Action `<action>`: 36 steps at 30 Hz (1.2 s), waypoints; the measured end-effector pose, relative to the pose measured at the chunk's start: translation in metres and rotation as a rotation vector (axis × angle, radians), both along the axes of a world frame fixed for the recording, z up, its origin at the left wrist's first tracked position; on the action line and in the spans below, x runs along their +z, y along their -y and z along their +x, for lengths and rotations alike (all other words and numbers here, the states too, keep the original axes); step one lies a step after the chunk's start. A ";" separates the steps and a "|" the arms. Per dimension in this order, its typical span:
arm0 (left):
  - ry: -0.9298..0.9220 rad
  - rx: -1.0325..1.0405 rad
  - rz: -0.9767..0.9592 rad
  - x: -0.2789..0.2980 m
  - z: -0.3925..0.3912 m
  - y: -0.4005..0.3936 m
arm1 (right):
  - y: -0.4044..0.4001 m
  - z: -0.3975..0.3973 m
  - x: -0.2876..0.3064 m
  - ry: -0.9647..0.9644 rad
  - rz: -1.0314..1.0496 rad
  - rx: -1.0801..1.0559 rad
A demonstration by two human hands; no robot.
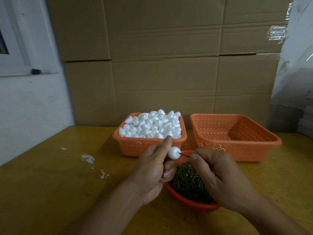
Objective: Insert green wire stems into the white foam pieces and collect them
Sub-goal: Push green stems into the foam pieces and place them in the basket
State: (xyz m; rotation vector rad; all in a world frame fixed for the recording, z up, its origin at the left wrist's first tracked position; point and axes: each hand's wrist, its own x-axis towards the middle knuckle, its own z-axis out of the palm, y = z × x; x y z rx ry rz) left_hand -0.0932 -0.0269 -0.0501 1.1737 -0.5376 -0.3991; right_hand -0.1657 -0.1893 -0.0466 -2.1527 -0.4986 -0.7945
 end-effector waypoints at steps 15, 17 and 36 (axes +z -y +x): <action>0.093 0.067 0.060 0.000 -0.005 0.002 | -0.004 0.000 -0.002 0.072 -0.133 -0.082; 0.109 0.075 0.066 0.001 -0.006 0.003 | -0.004 0.000 -0.002 0.075 -0.149 -0.092; 0.285 0.106 0.015 -0.003 -0.003 0.002 | -0.012 -0.006 -0.003 -0.055 0.166 -0.117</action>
